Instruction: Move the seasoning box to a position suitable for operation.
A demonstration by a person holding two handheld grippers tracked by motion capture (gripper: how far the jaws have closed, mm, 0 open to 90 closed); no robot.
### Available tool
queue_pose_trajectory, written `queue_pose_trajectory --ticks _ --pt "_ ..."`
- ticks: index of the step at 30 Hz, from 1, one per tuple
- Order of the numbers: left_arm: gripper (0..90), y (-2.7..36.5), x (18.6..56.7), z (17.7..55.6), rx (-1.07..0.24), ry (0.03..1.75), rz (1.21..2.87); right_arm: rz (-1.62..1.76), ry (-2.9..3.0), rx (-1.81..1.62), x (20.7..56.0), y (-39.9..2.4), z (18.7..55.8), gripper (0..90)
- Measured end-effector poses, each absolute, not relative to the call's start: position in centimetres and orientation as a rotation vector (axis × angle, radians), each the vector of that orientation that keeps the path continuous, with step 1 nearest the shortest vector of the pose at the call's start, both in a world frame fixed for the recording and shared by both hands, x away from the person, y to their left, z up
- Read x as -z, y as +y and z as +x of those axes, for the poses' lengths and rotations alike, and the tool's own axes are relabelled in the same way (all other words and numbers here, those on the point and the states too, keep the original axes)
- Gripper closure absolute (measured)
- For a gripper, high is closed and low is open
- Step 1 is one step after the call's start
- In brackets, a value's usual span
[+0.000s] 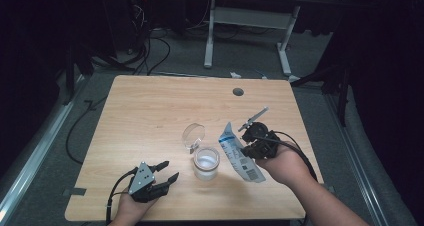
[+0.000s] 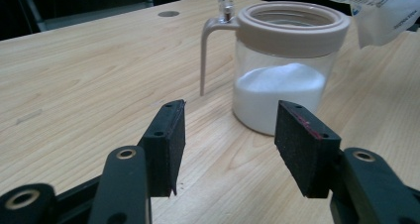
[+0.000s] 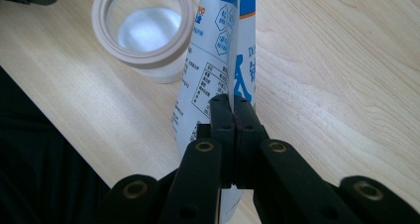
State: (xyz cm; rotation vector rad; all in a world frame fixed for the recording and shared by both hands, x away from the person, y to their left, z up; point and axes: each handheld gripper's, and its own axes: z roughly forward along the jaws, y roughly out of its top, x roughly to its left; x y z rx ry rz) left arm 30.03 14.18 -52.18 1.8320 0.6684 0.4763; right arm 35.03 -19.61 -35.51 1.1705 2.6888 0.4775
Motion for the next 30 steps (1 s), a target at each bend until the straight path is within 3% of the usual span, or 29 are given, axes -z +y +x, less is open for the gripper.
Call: queue_pose_trajectory --ticks 30 --pt "46.7 15.6 51.7 30.6 -0.488 0.728 1.818 1.311 2.526 -0.516 38.6 -26.3 37.0 90.0"
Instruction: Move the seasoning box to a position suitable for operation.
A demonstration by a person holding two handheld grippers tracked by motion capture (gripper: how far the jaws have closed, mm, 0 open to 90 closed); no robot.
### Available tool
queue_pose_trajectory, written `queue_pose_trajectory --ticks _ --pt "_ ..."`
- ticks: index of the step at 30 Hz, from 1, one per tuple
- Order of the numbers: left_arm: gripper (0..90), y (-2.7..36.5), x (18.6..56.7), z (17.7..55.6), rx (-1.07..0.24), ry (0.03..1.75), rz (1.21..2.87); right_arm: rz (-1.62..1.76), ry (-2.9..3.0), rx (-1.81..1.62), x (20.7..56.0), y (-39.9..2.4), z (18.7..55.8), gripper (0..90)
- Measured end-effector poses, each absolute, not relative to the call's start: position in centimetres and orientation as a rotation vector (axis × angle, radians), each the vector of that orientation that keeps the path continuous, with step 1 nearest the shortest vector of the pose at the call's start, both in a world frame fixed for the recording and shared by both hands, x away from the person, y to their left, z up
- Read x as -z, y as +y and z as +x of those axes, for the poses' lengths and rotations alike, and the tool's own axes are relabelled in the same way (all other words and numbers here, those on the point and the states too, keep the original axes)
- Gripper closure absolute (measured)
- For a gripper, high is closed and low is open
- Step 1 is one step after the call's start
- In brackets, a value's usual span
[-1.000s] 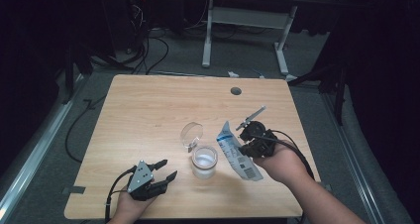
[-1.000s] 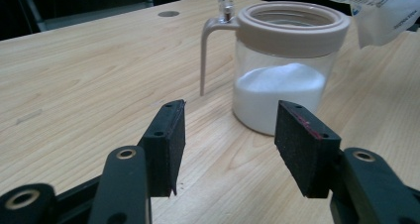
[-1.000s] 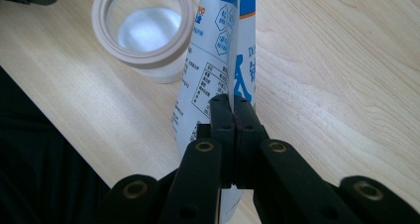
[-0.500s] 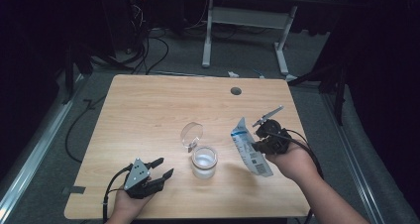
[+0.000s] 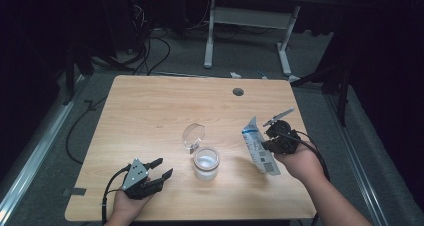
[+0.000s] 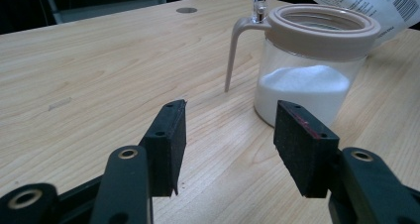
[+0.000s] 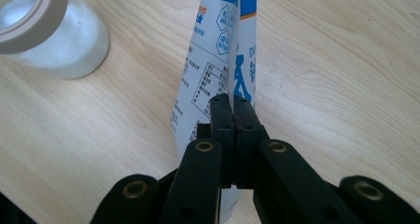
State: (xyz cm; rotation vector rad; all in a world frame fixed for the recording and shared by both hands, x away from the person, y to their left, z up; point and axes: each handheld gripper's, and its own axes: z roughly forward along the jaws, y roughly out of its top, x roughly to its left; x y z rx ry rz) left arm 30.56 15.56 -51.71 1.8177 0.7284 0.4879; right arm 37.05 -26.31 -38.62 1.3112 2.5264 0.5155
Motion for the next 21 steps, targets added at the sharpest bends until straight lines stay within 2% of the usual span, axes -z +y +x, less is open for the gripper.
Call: queue_pose_trajectory --ticks 21 --pt "47.7 16.7 51.5 31.1 -0.502 0.773 1.809 1.328 2.377 -0.700 40.5 -28.6 36.1 90.0"
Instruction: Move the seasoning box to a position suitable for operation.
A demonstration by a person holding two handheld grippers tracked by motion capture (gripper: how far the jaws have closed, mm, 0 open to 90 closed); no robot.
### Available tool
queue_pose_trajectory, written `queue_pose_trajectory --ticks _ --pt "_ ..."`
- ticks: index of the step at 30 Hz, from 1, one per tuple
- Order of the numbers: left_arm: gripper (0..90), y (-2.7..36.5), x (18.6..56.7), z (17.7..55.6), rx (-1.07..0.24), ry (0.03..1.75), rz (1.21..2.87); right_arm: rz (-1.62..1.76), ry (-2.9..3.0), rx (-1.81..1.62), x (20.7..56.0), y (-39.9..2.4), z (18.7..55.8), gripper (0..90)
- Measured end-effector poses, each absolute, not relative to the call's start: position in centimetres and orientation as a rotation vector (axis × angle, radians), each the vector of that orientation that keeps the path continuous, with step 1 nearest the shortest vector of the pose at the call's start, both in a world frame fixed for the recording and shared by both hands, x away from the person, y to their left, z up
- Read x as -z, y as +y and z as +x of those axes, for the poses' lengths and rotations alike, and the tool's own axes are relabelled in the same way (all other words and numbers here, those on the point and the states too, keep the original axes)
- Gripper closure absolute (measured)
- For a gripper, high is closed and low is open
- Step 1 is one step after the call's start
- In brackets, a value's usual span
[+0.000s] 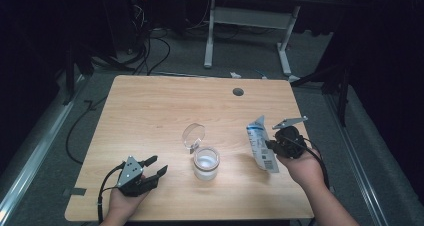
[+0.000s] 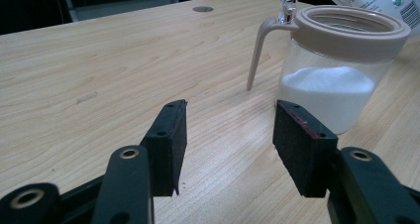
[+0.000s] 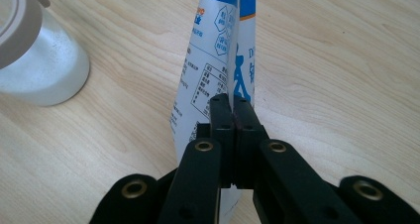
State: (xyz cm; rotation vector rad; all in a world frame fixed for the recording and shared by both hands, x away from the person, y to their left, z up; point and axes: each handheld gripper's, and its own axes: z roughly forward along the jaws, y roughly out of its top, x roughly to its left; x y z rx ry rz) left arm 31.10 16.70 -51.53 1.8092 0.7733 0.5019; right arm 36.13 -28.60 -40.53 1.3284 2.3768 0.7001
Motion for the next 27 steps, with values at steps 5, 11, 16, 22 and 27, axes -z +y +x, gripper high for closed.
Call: queue_pose_trajectory --ticks 5,11,16,22,27 --pt "48.5 16.7 51.5 31.1 -0.493 0.774 1.809 1.330 2.335 -0.756 40.9 -29.0 35.8 90.0" --pt "48.5 17.0 51.5 31.3 -0.487 0.784 1.807 1.338 2.291 -0.818 41.4 -29.6 35.5 90.0" --pt "48.4 17.1 51.5 31.3 -0.496 0.788 1.812 1.343 2.258 -0.853 41.7 -29.9 35.1 90.0" --pt "48.1 17.0 51.6 31.3 -0.502 0.782 1.824 1.328 2.218 -0.898 42.2 -30.1 34.7 90.0" --pt "48.0 17.1 51.6 31.3 -0.502 0.786 1.827 1.327 2.187 -0.945 42.6 -30.5 34.4 90.0"
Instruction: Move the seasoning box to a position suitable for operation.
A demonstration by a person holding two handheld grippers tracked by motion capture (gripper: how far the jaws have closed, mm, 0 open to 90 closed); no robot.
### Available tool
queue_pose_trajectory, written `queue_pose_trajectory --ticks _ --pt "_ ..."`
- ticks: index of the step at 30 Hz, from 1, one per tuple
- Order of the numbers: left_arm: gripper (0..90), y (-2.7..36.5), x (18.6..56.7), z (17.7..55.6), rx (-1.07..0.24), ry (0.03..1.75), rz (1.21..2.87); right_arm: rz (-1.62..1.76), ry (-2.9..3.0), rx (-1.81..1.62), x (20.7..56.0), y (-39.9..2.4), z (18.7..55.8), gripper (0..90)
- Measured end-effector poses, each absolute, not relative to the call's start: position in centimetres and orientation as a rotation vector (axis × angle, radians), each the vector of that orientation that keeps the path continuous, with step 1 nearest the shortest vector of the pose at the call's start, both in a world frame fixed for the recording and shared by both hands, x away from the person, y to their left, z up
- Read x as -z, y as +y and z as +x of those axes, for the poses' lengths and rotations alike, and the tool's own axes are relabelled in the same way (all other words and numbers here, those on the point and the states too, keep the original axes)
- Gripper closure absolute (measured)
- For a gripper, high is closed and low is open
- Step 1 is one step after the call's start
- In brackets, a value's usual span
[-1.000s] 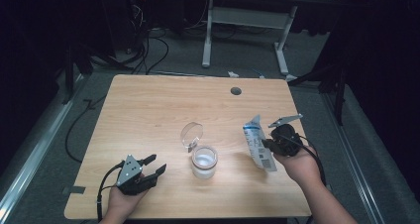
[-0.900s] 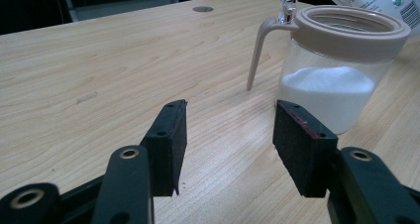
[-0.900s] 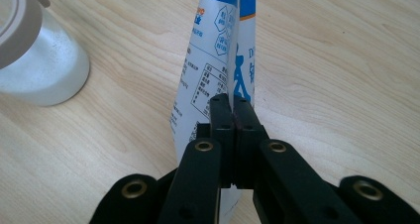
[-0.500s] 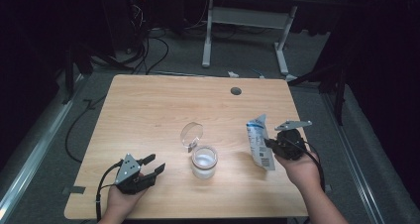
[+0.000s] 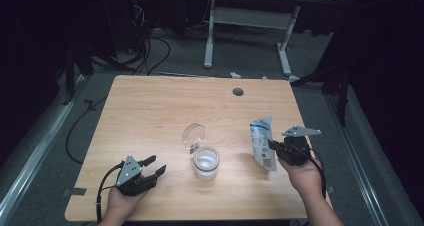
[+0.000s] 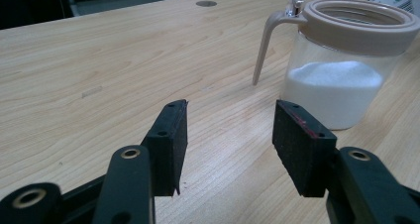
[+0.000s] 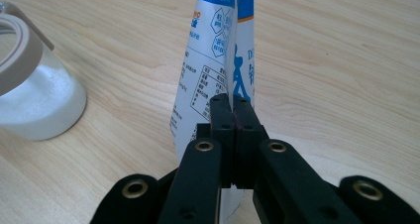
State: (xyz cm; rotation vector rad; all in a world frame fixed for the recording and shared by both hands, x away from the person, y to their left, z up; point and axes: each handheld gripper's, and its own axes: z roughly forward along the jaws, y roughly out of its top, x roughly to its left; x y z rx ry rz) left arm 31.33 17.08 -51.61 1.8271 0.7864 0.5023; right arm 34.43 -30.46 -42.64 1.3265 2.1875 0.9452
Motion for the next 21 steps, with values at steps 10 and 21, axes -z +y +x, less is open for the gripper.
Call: queue_pose_trajectory --ticks 10,21 --pt "47.8 16.9 51.8 31.3 -0.511 0.777 1.845 1.334 2.102 -1.045 43.5 -31.2 33.8 90.0" --pt "47.7 17.1 51.8 31.4 -0.517 0.789 1.839 1.320 1.997 -1.164 44.5 -31.8 33.2 90.0"
